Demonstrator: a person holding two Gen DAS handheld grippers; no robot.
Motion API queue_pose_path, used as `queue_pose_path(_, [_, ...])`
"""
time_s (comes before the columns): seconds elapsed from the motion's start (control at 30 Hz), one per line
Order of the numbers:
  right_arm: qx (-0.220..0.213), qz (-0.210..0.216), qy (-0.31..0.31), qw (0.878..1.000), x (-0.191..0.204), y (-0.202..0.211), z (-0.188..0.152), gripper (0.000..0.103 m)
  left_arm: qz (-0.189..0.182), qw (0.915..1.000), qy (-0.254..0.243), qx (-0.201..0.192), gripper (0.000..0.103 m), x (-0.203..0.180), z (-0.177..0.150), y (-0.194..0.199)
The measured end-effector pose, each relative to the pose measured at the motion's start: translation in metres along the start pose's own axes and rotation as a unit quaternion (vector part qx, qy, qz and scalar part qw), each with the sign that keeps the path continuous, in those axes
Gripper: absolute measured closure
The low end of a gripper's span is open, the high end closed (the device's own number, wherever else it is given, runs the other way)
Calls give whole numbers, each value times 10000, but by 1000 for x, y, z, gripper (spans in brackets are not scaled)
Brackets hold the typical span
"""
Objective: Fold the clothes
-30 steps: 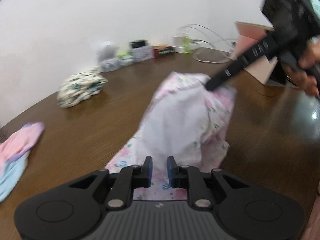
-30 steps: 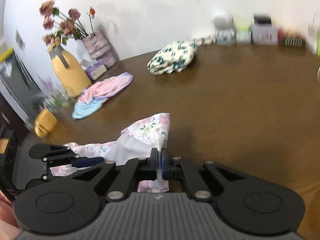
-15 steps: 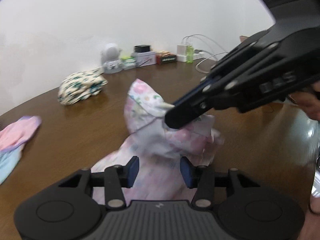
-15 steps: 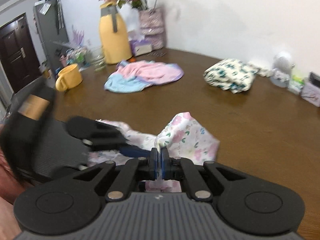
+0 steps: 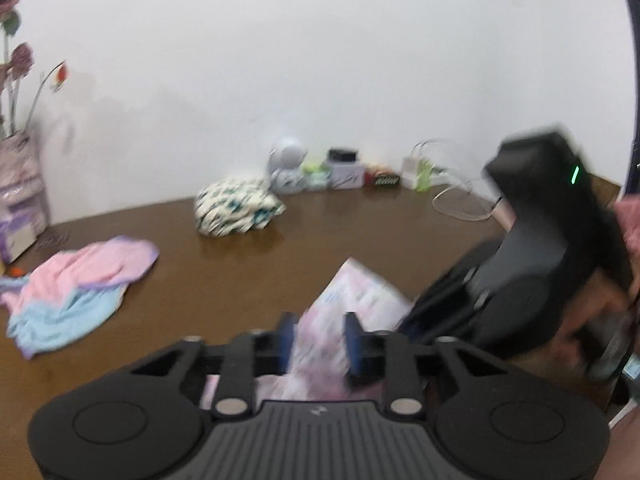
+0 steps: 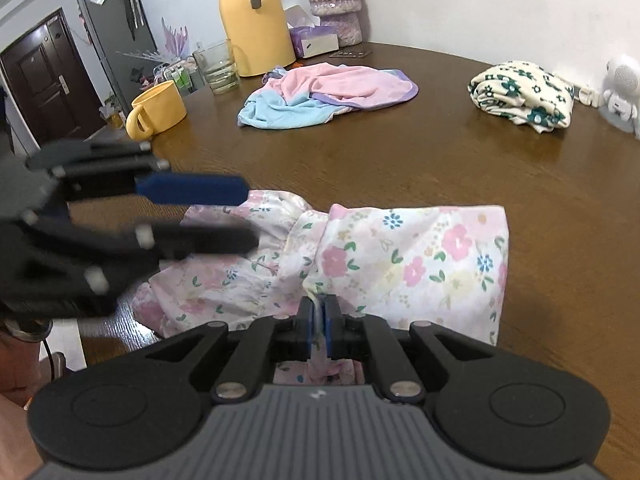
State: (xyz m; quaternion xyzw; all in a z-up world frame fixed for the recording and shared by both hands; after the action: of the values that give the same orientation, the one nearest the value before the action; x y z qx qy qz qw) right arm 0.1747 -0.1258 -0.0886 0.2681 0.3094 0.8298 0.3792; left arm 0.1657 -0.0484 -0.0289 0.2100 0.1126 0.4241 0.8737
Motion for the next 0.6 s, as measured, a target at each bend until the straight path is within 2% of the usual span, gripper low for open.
queue_pose_path(0.07, [-88,48,-88,9999,0,-1,-2,97,-88,9998,-137,139,91,-5,4,-16])
queue_pose_path(0.13, [-187,106,-171,9996,1,-1,-4,95,-105,9988,-83,478,92,-3,-2,-37])
queue_pose_path(0.2, [-257,239,-222,9991,3,6,-8,93,5,9965,17,833,92,5,-13,-58])
queue_pose_path(0.3, [-411,435,-173,9981,5,32,-14,93,104,9940,145,1083,93,15,-30,-74])
queue_pose_path(0.4, [-756,239,-87,9968,-5,62,-13,92,95,9941,183,1069,93,19,-34,-76])
queue_pose_path(0.5, [-1103,-236,44,9936,-25,76,-5,87,126,9940,119,1082,92,20,-37,-77])
queue_pose_path(0.6, [-959,-524,228,9937,-41,57,-7,87,152,9939,96,1086,92,20,-40,-76])
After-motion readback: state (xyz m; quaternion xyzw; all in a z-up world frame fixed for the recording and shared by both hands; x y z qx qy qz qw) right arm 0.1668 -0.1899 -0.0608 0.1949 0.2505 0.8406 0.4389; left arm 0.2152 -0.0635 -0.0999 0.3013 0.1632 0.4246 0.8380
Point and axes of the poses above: each gripper's, at about its wrist camera, not at the fingertips, and y roughly against the way its jaws point, x to its left, z to its top, the point moved 9 cm from there along -y, roughly the way its jaws point, and after that the axes turned 1 degree about -x, right-handed, at the moved point
